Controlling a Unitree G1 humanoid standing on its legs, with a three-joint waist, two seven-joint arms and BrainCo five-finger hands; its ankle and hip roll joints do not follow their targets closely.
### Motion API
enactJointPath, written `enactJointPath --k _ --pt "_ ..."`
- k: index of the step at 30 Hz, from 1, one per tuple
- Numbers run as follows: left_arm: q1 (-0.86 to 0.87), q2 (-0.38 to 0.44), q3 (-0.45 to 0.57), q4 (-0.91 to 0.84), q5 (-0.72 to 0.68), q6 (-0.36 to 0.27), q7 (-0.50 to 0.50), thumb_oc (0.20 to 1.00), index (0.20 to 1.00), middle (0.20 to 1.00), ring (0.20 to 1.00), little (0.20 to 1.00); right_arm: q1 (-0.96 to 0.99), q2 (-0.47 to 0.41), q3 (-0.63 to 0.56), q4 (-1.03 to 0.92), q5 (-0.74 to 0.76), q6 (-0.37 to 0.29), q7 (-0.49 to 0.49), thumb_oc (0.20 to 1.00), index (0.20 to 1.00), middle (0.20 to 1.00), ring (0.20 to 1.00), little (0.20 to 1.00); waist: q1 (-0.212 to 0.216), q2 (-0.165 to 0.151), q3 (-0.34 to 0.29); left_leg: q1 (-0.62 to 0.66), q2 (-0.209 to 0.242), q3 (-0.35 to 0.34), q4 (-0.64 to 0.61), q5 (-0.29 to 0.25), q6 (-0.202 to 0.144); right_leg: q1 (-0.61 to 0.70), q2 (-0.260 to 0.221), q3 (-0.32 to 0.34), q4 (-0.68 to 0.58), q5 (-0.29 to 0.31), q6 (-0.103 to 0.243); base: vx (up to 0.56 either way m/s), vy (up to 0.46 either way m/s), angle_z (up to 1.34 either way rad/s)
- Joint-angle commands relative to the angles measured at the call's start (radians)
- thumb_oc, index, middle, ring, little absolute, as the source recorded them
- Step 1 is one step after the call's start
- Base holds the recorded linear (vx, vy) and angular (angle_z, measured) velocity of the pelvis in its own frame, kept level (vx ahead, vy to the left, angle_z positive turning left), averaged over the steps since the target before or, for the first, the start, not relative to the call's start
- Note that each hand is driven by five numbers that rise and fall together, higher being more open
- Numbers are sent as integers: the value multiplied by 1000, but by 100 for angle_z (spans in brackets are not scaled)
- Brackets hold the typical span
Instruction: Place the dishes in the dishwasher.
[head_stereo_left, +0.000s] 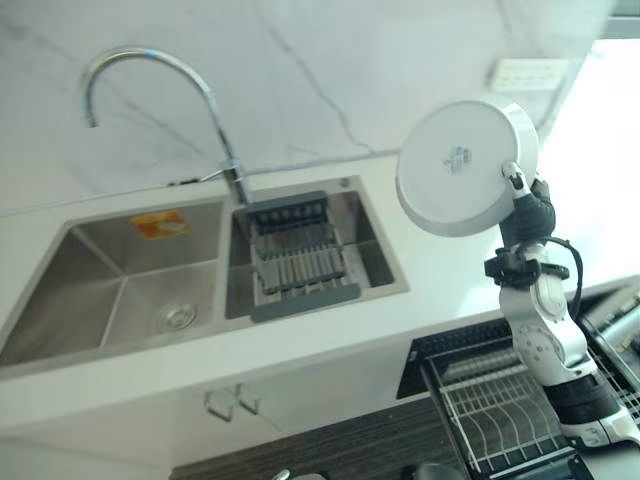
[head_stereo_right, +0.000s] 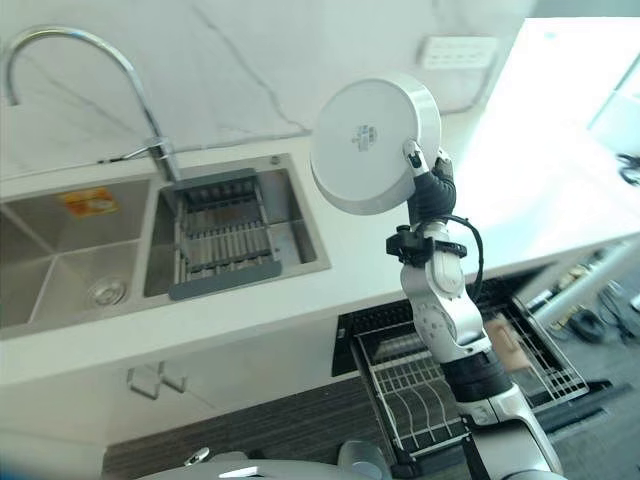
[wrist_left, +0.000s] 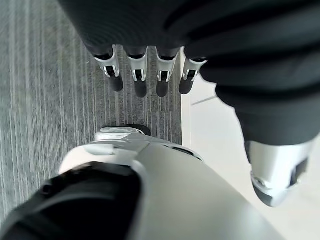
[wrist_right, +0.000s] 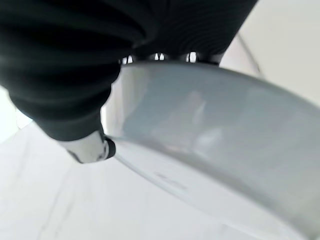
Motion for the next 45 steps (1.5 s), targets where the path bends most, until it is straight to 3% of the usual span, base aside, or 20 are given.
enactJointPath --k 1,11,20,23,24,25,26,27,28,45 --pt "-28 -15 -3 31 7 -27 4 1000 1000 1000 1000 1000 -12 -19 -85 -141 -18 -60 62 200 200 200 200 200 -18 -14 -3 -28 8 24 125 -136 21 49 -51 -1 -65 48 88 1 -3 -31" --pt "-24 -19 4 20 12 -26 -4 1000 1000 1000 1000 1000 117 -18 -144 -190 8 -60 130 200 200 200 200 200 -80 -9 -2 -2 4 85 125 -152 35 23 -29 67 -65 68 98 11 -5 -34" --pt "-11 -25 15 14 12 -28 4 1000 1000 1000 1000 1000 224 4 -193 -207 23 -19 192 200 200 200 200 200 -142 -6 -2 19 -5 146 125 -171 55 -4 -4 129 -65 81 101 16 -4 -30" --pt "-7 -25 19 9 11 -29 2 1000 1000 1000 1000 1000 247 9 -202 -199 5 -10 203 200 200 200 200 200 -152 -5 -3 23 -7 155 125 -175 59 -7 -1 138 -65 83 101 63 18 -18" --pt "-6 -25 17 6 11 -26 3 1000 1000 1000 1000 1000 256 10 -205 -192 11 -9 207 200 200 200 200 200 -156 2 -5 38 -10 145 125 -202 58 5 0 142 -65 63 111 30 -1 -12" --pt "-5 -26 19 5 11 -26 4 1000 1000 1000 1000 1000 259 11 -206 -193 13 -9 210 200 200 200 200 200 -158 -5 -1 30 -7 161 125 -178 61 -7 0 141 -65 84 102 116 46 -16" --pt "-2 -27 19 4 15 -25 3 1000 1000 1000 1000 1000 272 18 -209 -186 15 -11 214 200 200 200 200 200 -162 1 -3 42 -12 151 125 -205 62 3 1 145 -65 63 110 -75 -54 -16" --pt "-2 -27 20 4 14 -25 3 1000 1000 1000 1000 1000 273 19 -209 -186 16 -13 214 200 200 200 200 200 -163 -5 0 33 -9 166 125 -180 64 -9 1 144 -65 84 101 104 51 -20" --pt "0 -26 18 4 15 -24 3 1000 1000 1000 1000 1000 281 24 -210 -180 13 -15 213 200 200 200 200 200 -166 2 0 45 -13 153 125 -209 64 4 2 146 -65 62 111 10 0 -9" --pt "15 -25 22 3 33 -18 2 1000 1000 1000 1000 1000 354 73 -192 1 -42 -11 206 200 200 200 200 200 -195 -3 9 65 -22 182 125 -223 81 -17 13 176 -65 71 108 22 -10 -7"
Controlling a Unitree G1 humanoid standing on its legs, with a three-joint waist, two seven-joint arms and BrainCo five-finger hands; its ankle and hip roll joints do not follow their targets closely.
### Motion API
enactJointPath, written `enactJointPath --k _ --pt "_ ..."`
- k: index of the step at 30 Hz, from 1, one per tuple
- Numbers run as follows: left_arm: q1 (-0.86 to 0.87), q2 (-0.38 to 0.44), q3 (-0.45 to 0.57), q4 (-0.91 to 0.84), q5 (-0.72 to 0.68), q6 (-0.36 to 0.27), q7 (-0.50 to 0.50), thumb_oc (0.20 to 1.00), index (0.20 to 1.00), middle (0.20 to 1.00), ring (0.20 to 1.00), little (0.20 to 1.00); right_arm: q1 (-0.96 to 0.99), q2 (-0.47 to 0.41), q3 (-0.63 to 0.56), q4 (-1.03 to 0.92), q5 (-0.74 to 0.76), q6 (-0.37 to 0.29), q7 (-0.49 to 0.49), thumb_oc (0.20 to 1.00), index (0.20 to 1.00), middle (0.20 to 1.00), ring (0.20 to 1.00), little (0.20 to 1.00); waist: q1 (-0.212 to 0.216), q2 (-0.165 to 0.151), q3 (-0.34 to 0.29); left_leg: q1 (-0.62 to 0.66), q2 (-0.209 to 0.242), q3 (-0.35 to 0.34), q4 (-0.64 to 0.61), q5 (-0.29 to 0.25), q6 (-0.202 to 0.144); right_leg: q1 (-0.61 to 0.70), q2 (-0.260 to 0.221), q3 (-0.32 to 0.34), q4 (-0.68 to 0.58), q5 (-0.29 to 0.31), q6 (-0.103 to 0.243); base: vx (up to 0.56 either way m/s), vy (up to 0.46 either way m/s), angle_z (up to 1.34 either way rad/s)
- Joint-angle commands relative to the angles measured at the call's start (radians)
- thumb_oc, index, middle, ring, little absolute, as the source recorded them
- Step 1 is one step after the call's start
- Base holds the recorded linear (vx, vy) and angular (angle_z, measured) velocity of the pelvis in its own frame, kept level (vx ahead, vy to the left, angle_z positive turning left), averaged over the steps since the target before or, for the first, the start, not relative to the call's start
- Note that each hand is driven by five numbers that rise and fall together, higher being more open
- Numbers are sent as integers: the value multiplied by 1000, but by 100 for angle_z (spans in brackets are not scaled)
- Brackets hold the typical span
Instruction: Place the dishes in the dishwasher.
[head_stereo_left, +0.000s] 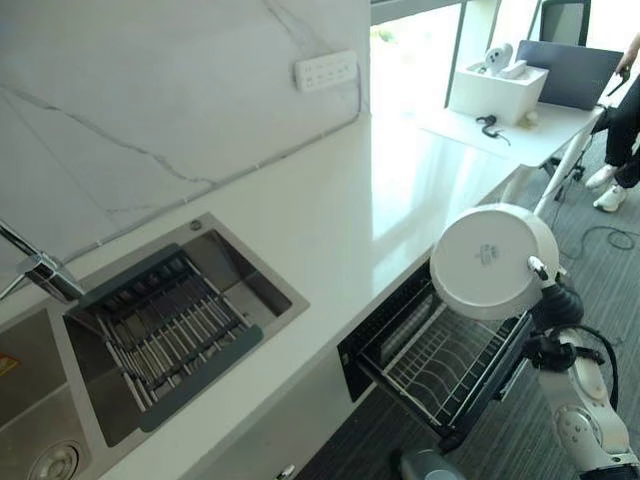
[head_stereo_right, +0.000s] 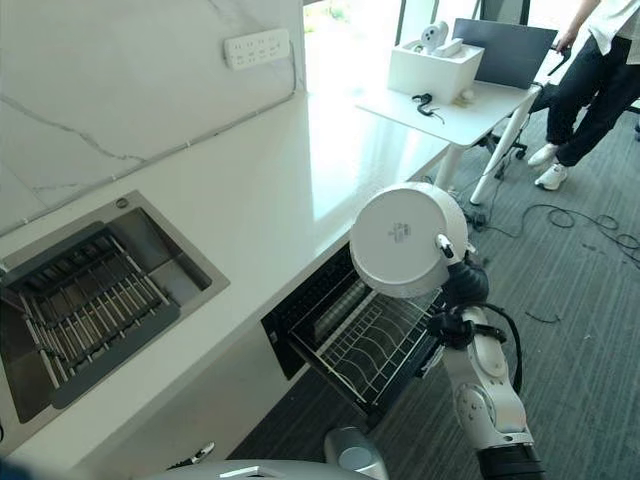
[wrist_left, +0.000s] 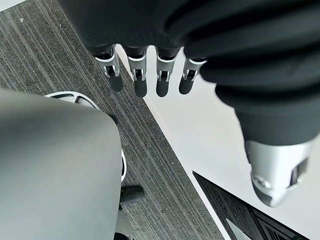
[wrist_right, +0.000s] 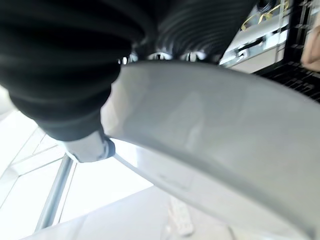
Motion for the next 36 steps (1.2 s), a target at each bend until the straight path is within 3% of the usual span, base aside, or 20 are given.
enactJointPath --k 1,20,30,31,33,36 --pt "18 8 4 3 33 8 -5 1000 1000 1000 1000 1000 -48 35 -30 -51 -45 -53 14 200 200 200 200 200 -9 -23 35 -62 -36 -82 193 -179 97 29 -82 -41 -16 6 92 0 0 0" --pt "16 26 -16 -22 55 37 -12 1000 1000 1000 1000 1000 -32 87 46 180 -90 -87 5 200 200 200 200 200 3 -21 59 -58 -40 -108 193 -172 99 64 -108 -70 -16 -6 84 8 -9 2" --pt "14 41 -32 -35 77 63 -12 1000 1000 1000 1000 1000 -100 117 94 350 -153 -135 -40 200 200 200 200 200 45 -9 63 -67 -47 -139 193 -165 94 83 -127 -111 -16 -17 83 16 -33 10" --pt "14 47 -32 -38 84 69 -13 1000 1000 1000 1000 1000 -118 119 97 386 -149 -134 -62 200 200 200 200 200 57 -13 64 -82 -45 -133 193 -137 96 73 -134 -122 -16 2 73 -54 -91 10" --pt "12 52 -37 -42 92 73 -14 1000 1000 1000 1000 1000 -129 118 95 413 -168 -135 -77 200 200 200 200 200 66 -6 66 -75 -49 -154 193 -155 93 91 -139 -133 -16 -18 80 16 -49 8" --pt "0 61 -44 -46 99 76 -16 1000 1000 1000 1000 1000 -174 97 95 473 -198 -131 -87 200 200 200 200 200 85 -6 78 -96 -48 -159 193 -122 95 82 -146 -155 -16 1 67 -44 -76 20"
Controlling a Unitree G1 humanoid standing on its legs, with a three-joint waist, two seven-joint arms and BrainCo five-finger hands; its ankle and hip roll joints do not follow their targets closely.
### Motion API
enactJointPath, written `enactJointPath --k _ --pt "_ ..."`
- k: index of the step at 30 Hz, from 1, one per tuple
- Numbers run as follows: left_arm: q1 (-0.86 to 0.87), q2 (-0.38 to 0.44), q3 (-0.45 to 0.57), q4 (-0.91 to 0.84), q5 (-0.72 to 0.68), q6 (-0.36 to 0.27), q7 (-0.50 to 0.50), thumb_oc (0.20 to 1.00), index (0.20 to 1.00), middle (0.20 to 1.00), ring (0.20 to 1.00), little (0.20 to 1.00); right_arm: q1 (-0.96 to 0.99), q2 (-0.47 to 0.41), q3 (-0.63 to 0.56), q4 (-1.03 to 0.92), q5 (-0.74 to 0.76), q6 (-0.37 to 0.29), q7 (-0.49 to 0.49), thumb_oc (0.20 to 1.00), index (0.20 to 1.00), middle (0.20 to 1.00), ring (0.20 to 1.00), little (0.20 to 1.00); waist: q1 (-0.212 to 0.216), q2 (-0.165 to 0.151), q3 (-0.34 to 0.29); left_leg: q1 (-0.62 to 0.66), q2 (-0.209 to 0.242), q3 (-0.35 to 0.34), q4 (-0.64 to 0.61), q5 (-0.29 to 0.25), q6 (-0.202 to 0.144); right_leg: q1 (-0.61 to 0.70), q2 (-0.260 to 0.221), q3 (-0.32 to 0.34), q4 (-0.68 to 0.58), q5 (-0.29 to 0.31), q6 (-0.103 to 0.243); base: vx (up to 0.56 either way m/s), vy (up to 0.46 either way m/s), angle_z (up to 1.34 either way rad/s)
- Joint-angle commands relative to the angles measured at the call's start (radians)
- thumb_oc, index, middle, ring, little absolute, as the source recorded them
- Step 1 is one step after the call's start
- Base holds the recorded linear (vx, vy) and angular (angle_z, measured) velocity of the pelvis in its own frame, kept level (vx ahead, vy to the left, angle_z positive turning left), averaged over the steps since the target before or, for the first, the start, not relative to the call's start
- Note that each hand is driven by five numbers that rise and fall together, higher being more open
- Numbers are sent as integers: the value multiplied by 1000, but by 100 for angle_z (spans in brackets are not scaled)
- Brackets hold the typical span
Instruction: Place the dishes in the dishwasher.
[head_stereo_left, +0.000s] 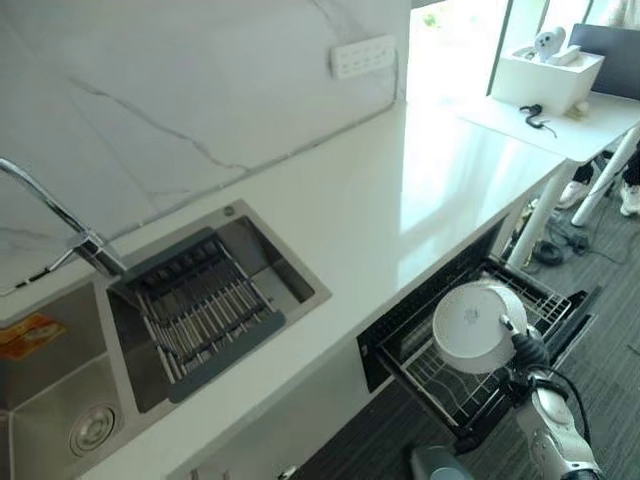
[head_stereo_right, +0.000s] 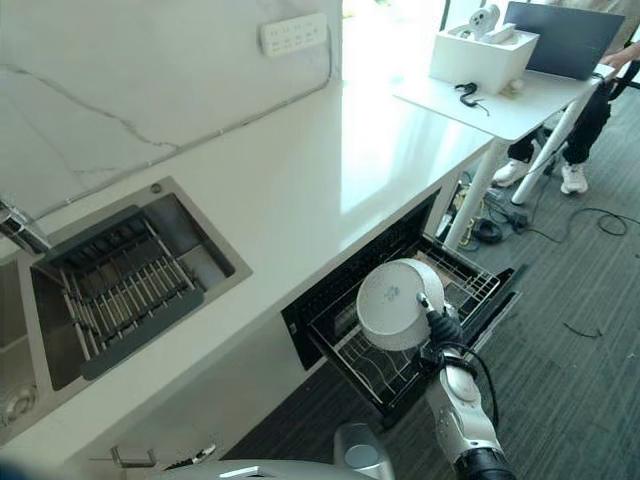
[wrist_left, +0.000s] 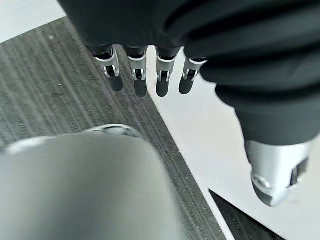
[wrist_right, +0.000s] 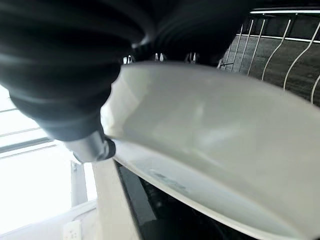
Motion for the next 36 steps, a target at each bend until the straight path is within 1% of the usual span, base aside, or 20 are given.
enactJointPath --k 1,4,8,13,14,15,16,17,20,22,23,26,31,32,34,36 --pt "-7 42 -12 -6 31 10 -6 1000 1000 1000 1000 1000 -112 17 -13 -4 -73 -75 -8 200 200 200 200 200 12 -29 24 -91 -41 -87 164 -118 77 53 -94 -71 -49 31 68 -21 -60 20" --pt "-12 50 -15 -7 38 17 -11 1000 1000 1000 1000 1000 -149 -6 -25 50 -78 -59 -22 200 200 200 200 200 26 -19 26 -92 -42 -101 164 -115 72 63 -99 -85 -49 27 68 9 -59 17" --pt "-10 59 -29 -5 46 19 -22 1000 1000 1000 1000 1000 -207 -40 -34 144 -99 -41 -66 200 200 200 200 200 44 -3 23 -94 -44 -114 164 -111 64 71 -108 -103 -49 22 67 7 -32 9" --pt "-15 61 -56 -6 25 16 -38 1000 1000 1000 1000 1000 -290 -81 -35 267 -143 -4 -135 200 200 200 200 200 60 32 34 -105 -54 -128 164 -98 53 73 -122 -113 -49 21 63 -7 21 9" --pt "-15 59 -60 -6 21 14 -43 1000 1000 1000 1000 1000 -301 -91 -35 291 -166 4 -154 200 200 200 200 200 62 42 37 -108 -56 -130 164 -94 50 72 -124 -114 -49 21 62 -9 47 6" --pt "-15 58 -62 -5 19 13 -44 1000 1000 1000 1000 1000 -306 -95 -35 301 -182 12 -171 200 200 200 200 200 63 46 38 -110 -57 -131 164 -93 50 72 -125 -114 -49 20 62 -13 88 5" --pt "-19 53 -69 -2 11 9 -52 1000 1000 1000 1000 1000 -326 -112 -28 346 -234 26 -230 200 200 200 200 200 66 63 44 -116 -64 -135 164 -87 45 70 -129 -114 -49 20 61 -7 66 4" --pt "-20 52 -69 -2 10 10 -53 1000 1000 1000 1000 1000 -328 -114 -27 351 -244 29 -240 200 200 200 200 200 66 65 45 -117 -65 -135 164 -86 45 70 -129 -114 -49 20 61 -10 79 3" --pt "-29 45 -83 -7 -8 13 -53 1000 1000 1000 1000 1000 -349 -140 -16 407 -345 35 -329 200 200 200 200 200 70 83 56 -126 -71 -139 164 -77 44 67 -136 -120 -49 24 60 -4 46 8" --pt "-29 42 -87 -9 -21 16 -51 1000 1000 1000 1000 1000 -359 -157 -1 438 -413 51 -396 200 200 200 200 200 74 94 62 -130 -76 -141 164 -72 43 66 -140 -126 -49 27 60 13 47 8" --pt "-29 40 -90 -12 -31 20 -51 1000 1000 1000 1000 1000 -366 -172 10 455 -468 73 -439 200 200 200 200 200 76 103 67 -135 -79 -142 164 -67 43 65 -142 -130 -49 29 58 15 46 11" --pt "-30 38 -97 -14 -48 24 -50 1000 1000 1000 1000 1000 -374 -191 29 485 -528 91 -500 200 200 200 200 200 78 116 77 -142 -84 -145 164 -59 41 62 -146 -137 -49 32 57 5 39 7" --pt "-33 35 -103 -14 -80 23 -55 1000 1000 1000 1000 1000 -394 -211 73 527 -642 104 -551 200 200 200 200 200 85 138 96 -157 -96 -150 164 -48 40 50 -153 -142 -49 37 54 -8 44 0" --pt "-37 35 -105 -16 -88 27 -52 1000 1000 1000 1000 1000 -408 -220 93 537 -684 113 -559 200 200 200 200 200 89 145 106 -163 -102 -156 164 -43 40 45 -155 -144 -49 38 53 -23 45 -1" --pt "-44 40 -106 -16 -91 27 -53 1000 1000 1000 1000 1000 -424 -228 111 551 -722 114 -562 200 200 200 200 200 93 151 117 -171 -107 -160 164 -38 40 39 -158 -146 -49 41 52 -50 32 -7" --pt "-70 57 -109 -12 -103 24 -61 1000 1000 1000 1000 1000 -470 -244 156 575 -792 114 -562 200 200 200 200 200 99 159 143 -192 -113 -166 164 -31 42 19 -162 -150 -49 43 50 -139 10 -8"
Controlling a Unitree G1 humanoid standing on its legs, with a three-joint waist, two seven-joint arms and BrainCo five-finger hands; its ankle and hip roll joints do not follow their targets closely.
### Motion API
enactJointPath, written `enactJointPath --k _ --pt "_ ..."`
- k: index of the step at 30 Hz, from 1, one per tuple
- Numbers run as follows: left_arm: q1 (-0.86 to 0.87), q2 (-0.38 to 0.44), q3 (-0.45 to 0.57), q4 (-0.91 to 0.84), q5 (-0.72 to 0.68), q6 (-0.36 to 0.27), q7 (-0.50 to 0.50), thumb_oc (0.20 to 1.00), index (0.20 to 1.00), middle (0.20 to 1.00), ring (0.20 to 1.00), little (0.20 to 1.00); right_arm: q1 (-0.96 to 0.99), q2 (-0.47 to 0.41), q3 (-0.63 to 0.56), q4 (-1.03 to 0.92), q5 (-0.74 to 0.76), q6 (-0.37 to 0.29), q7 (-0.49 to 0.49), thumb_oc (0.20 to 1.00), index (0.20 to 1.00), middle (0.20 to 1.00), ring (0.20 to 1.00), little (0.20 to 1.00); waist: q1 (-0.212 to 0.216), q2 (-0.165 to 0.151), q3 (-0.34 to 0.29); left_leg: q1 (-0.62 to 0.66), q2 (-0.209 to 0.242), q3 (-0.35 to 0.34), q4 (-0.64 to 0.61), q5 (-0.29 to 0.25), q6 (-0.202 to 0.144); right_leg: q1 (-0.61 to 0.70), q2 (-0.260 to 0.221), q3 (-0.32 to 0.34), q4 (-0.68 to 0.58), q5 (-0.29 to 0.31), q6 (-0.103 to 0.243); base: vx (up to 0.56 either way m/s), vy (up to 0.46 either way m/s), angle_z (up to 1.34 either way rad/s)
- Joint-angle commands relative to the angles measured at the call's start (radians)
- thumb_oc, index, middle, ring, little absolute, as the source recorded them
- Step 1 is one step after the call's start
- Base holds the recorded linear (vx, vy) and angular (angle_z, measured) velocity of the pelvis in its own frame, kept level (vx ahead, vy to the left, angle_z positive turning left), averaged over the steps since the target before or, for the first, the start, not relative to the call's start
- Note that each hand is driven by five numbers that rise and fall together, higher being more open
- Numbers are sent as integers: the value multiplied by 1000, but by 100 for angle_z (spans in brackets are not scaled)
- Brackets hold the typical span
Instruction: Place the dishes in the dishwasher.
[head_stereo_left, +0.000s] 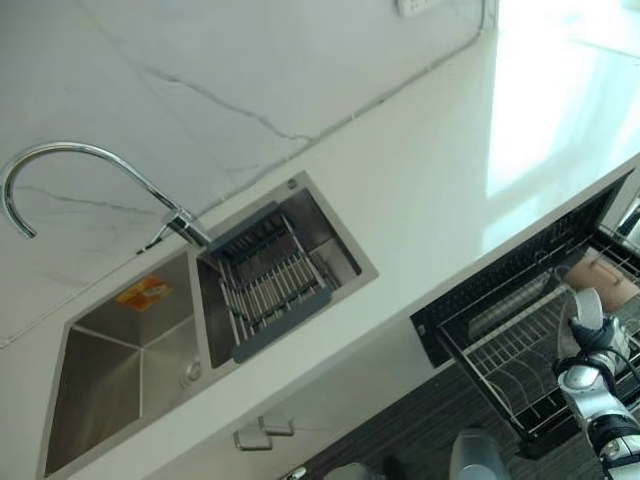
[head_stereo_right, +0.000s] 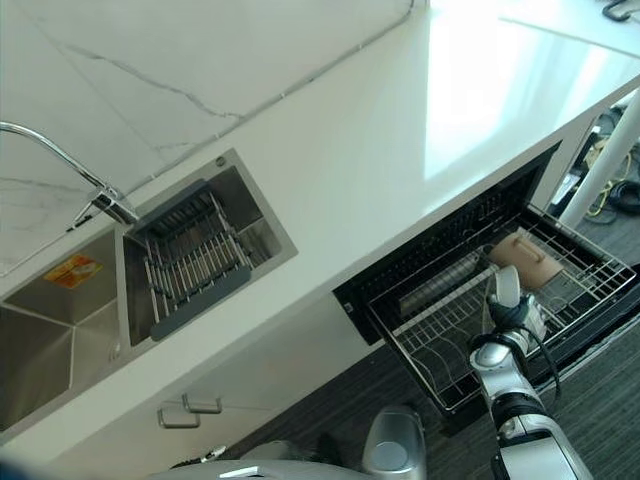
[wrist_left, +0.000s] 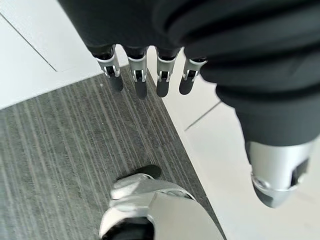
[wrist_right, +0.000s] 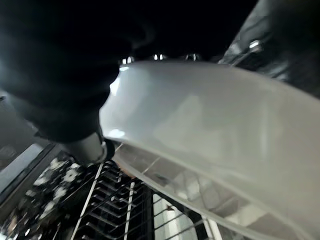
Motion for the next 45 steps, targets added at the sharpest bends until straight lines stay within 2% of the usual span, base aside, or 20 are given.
enactJointPath --k 1,5,8,15,24,28,29,31,35,37,38,39,41,43,45 --pt "-45 50 -12 -11 -58 2 -4 1000 1000 1000 1000 1000 -129 -10 76 47 -120 -17 -28 200 200 200 200 200 24 -55 26 -119 -51 -85 124 -32 23 96 -63 -89 -159 108 38 -155 -6 1" --pt "-89 70 -20 -9 -82 0 -4 1000 1000 1000 1000 1000 -206 -25 162 72 -197 -6 -5 200 200 200 200 200 33 -50 66 -148 -59 -93 124 -21 24 68 -69 -90 -159 114 36 -105 -14 -8" --pt "-115 81 -29 -13 -86 -7 -8 1000 1000 1000 1000 1000 -253 -30 222 109 -255 -23 12 200 200 200 200 200 42 -42 96 -166 -66 -98 124 -15 28 51 -75 -89 -159 119 37 -73 -5 0" --pt "-167 103 -61 -26 -106 -20 5 1000 1000 1000 1000 1000 -348 -16 310 168 -280 -20 65 200 200 200 200 200 64 -29 146 -213 -77 -110 124 -7 35 1 -85 -82 -159 126 39 -80 -24 0" --pt "-207 126 -71 -35 -140 -22 8 1000 1000 1000 1000 1000 -429 2 323 215 -129 -64 133 200 200 200 200 200 77 0 195 -283 -79 -118 124 14 32 -78 -91 -81 -159 135 34 -69 -16 0" --pt "-213 113 -73 -32 -141 -38 2 1000 1000 1000 1000 1000 -442 34 305 234 64 -101 210 200 200 200 200 200 77 15 207 -302 -79 -117 124 22 29 -103 -93 -80 -159 137 30 -38 22 -1" --pt "-212 109 -73 -33 -143 -41 1 1000 1000 1000 1000 1000 -440 37 298 234 114 -108 219 297 297 297 297 297 76 18 208 -304 -79 -117 124 23 29 -105 -93 -79 -159 137 29 -10 56 0" --pt "-209 95 -78 -35 -150 -52 -4 1000 1000 1000 1000 1000 -441 49 256 237 194 -110 265 1000 1000 1000 1000 1000 71 32 212 -310 -80 -117 124 26 25 -114 -93 -74 -159 135 26 -12 83 -1" --pt "-202 67 -91 -42 -169 -78 -5 1000 1000 1000 1000 1000 -455 68 202 257 236 -90 406 1000 1000 1000 1000 1000 61 69 226 -325 -85 -114 124 34 17 -137 -92 -62 -159 136 19 -28 101 -4" --pt "-197 55 -93 -48 -191 -83 9 1000 1000 1000 1000 1000 -439 90 207 258 244 -63 499 1000 1000 1000 1000 1000 53 79 234 -313 -90 -118 124 25 6 -127 -99 -60 -159 118 25 28 86 -2" --pt "-197 54 -92 -48 -191 -83 9 1000 1000 1000 1000 1000 -438 91 207 259 249 -58 505 1000 1000 1000 1000 1000 52 80 235 -313 -90 -118 124 25 6 -127 -99 -60 -159 118 25 39 94 -3" --pt "-207 55 -83 -41 -198 -74 0 1000 1000 1000 1000 1000 -424 106 210 274 299 -18 593 1000 1000 1000 1000 1000 44 88 243 -311 -91 -114 124 29 3 -128 -104 -60 -159 117 23 -14 65 -1" --pt "-205 55 -80 -38 -197 -76 -6 1000 1000 1000 1000 1000 -419 107 211 279 293 -3 607 1000 1000 1000 1000 1000 42 92 245 -311 -91 -113 124 30 2 -127 -104 -60 -159 117 22 -13 57 1" --pt "-195 47 -72 -38 -184 -81 -12 1000 1000 1000 1000 1000 -398 114 210 293 249 53 648 1000 1000 1000 1000 1000 40 97 245 -313 -90 -108 124 32 0 -132 -105 -58 -159 116 20 -13 48 2" --pt "-189 42 -72 -43 -178 -85 -12 1000 1000 1000 1000 1000 -379 122 217 304 218 75 669 1000 1000 1000 1000 1000 39 98 245 -315 -90 -106 124 33 0 -136 -106 -58 -159 117 20 -6 10 -2"
